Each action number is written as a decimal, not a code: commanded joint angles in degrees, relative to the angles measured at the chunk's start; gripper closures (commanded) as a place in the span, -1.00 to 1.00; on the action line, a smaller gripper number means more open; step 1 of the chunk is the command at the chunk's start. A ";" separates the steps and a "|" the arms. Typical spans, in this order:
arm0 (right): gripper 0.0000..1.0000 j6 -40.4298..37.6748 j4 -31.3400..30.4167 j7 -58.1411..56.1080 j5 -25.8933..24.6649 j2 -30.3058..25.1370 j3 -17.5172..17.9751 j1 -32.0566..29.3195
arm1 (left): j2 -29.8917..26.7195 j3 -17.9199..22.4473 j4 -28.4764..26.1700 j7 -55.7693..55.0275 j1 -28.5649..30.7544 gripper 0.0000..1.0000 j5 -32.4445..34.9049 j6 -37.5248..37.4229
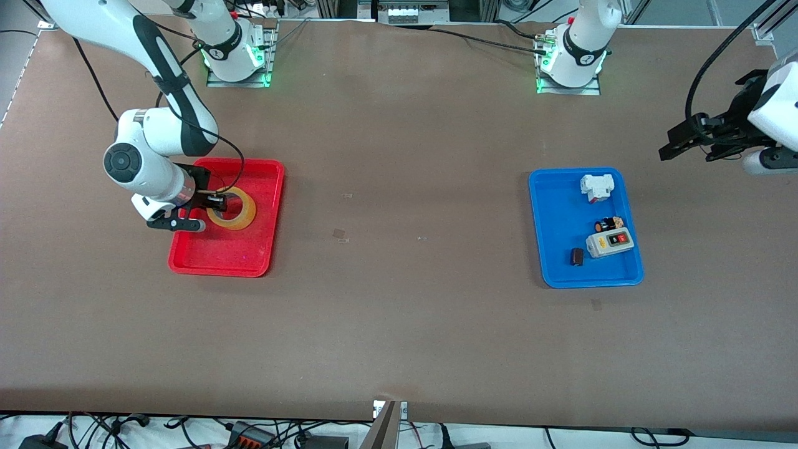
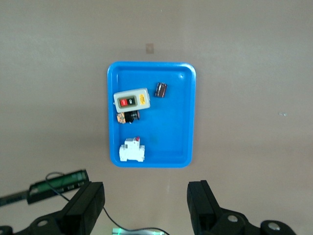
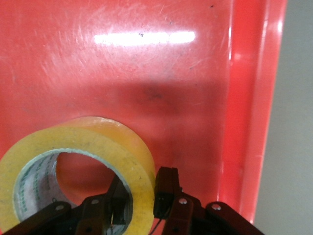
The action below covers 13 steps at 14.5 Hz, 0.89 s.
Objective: Place and move tape with both arms
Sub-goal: 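Carry the tape with the right gripper and lower it into the red tray, then open the right gripper and release the tape in the red tray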
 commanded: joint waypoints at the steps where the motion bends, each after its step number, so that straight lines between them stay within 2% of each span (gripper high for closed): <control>1: 0.55 1.23 -0.52 -2.21 -0.28 -0.49 0.90 -1.40 | 0.28 -0.05 0.71 0.86 0.27 -1.00 -1.00 -3.12; 2: 0.16 0.88 -0.52 -2.21 -0.28 -0.58 0.90 -1.40 | 0.19 0.04 0.53 0.86 0.35 -1.00 -0.83 -3.30; 3: -0.61 0.79 -0.43 -2.21 -0.20 -0.76 0.90 -1.40 | 0.10 0.30 0.62 0.95 0.53 -1.00 -0.82 -3.04; 4: -0.86 0.61 -0.35 -1.60 -0.20 -1.10 0.90 -1.40 | -0.07 0.39 0.45 1.38 0.70 -1.00 -0.74 -2.43; 5: -0.95 0.27 -0.26 -1.34 -0.20 -1.72 0.90 -1.48 | -0.25 0.13 -0.17 1.56 0.79 -1.00 -0.13 -2.16; 8: -0.96 -3.41 1.14 -1.25 -0.11 -6.45 0.82 -1.49 | -2.44 -0.40 -3.94 1.65 0.71 -1.00 0.85 1.43; 13: -0.97 -6.68 5.01 -1.77 0.07 -14.89 0.82 -2.36 | -3.06 -0.40 -4.91 1.65 0.79 -1.00 0.85 3.03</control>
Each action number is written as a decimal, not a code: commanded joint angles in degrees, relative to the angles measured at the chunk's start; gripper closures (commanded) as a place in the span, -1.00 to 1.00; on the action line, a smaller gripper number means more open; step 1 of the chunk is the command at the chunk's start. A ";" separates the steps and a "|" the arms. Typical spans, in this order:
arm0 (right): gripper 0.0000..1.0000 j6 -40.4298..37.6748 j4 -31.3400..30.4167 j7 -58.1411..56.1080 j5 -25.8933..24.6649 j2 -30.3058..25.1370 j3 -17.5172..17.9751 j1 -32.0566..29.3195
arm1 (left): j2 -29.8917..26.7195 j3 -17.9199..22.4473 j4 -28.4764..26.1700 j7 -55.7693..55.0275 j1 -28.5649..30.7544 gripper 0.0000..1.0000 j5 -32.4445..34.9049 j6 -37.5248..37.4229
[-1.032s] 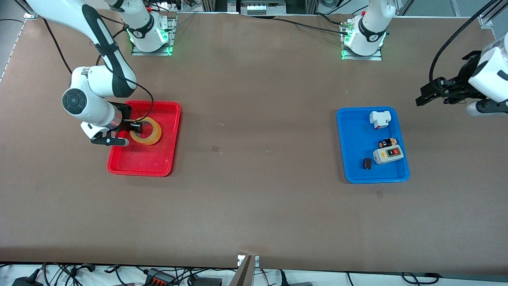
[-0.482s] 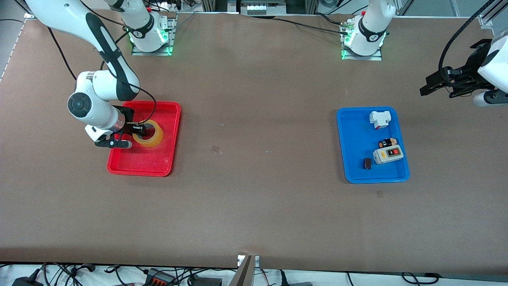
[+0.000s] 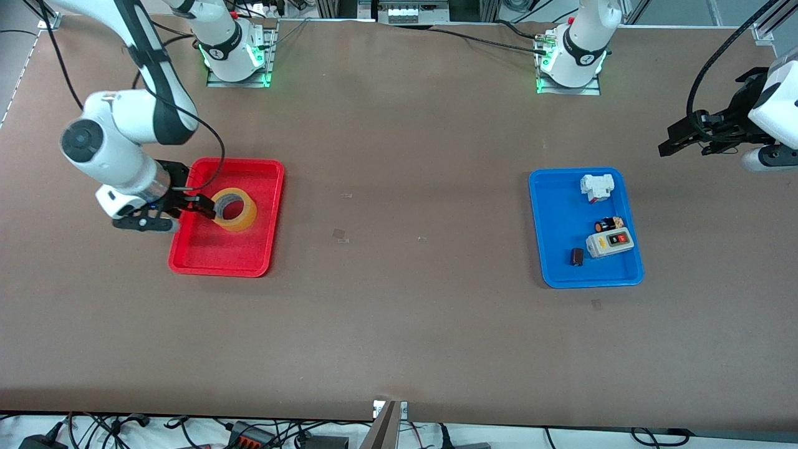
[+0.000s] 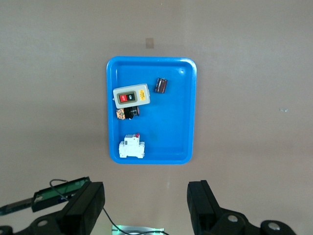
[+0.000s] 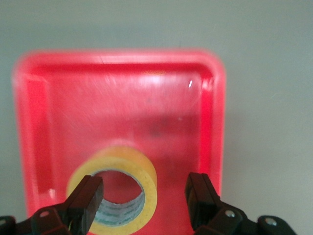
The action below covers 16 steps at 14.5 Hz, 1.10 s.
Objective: Place and move tape with both arms
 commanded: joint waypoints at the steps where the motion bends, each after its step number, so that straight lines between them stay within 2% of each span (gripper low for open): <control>1: -0.97 -3.03 1.43 -0.98 0.06 -5.63 0.82 -1.61 | -2.68 -0.41 -3.08 1.22 0.36 -1.00 0.92 1.54; 3: -0.97 -11.87 7.29 -0.98 0.06 -6.43 0.82 -1.61 | -4.61 -0.41 -5.88 1.22 0.44 -1.00 0.92 2.94; 5: -0.97 -24.35 15.64 0.16 0.32 -6.35 0.90 -1.52 | -6.98 -0.49 -9.40 1.22 0.44 -1.00 0.92 5.84; 11: -0.97 -42.75 34.99 -0.36 0.67 -5.21 1.34 -1.34 | -6.73 -0.49 -8.36 0.61 0.09 -1.00 0.84 4.71; 13: -0.97 -47.06 38.43 -0.37 0.76 -5.20 1.43 -1.25 | -6.64 -0.49 -8.36 0.61 0.01 -1.00 0.84 4.71; 16: -0.95 -50.77 38.53 0.25 0.76 -6.78 1.61 -1.17 | -6.29 -0.41 -8.01 0.43 0.00 -1.00 0.75 4.71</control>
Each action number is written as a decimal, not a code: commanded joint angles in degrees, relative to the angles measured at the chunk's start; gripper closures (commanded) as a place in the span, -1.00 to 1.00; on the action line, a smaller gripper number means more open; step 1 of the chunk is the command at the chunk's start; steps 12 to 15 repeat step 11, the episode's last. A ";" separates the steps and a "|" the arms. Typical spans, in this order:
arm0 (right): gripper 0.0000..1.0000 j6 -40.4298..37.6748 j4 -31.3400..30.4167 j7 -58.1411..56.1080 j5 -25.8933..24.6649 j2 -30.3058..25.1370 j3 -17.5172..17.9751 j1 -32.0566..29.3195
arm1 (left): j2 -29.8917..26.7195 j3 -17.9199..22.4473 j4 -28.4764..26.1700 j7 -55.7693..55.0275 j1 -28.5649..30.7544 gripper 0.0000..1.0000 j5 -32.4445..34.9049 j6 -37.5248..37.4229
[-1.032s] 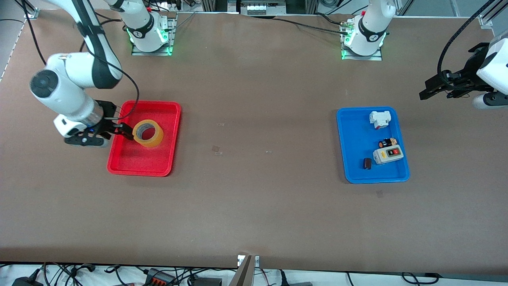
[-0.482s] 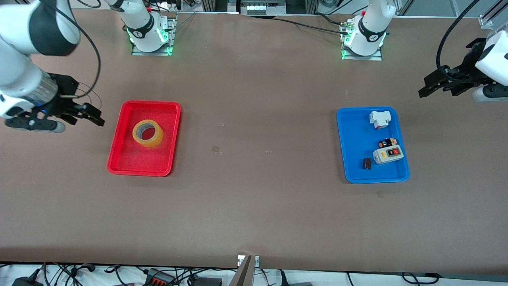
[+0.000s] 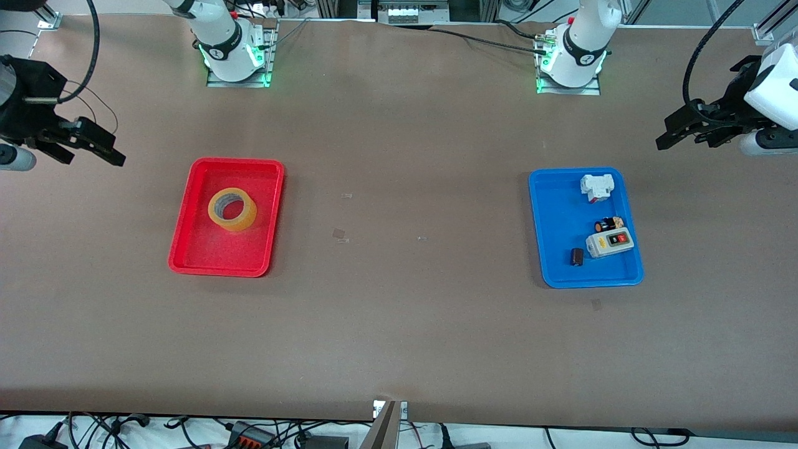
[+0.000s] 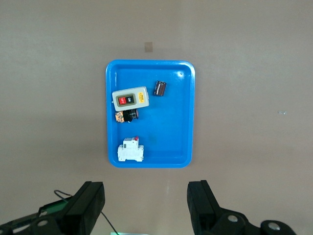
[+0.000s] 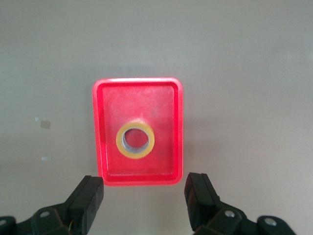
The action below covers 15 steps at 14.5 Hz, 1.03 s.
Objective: Place and move tape with both arms
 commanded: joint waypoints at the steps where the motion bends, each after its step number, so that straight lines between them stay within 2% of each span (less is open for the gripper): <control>1: -0.95 -2.93 1.34 0.23 0.59 -0.60 0.78 -0.44 | -0.92 -0.20 -0.30 0.47 0.04 -1.00 0.74 0.28; 4: -0.98 -2.41 -1.12 0.05 0.50 -2.98 0.78 -0.09 | -0.74 -0.20 -0.21 0.47 0.04 -1.00 0.74 0.28; 15: -0.98 -2.67 -1.30 -0.12 0.59 -2.80 0.69 -0.18 | -0.48 -0.20 -0.21 0.73 -0.05 -1.00 0.74 0.28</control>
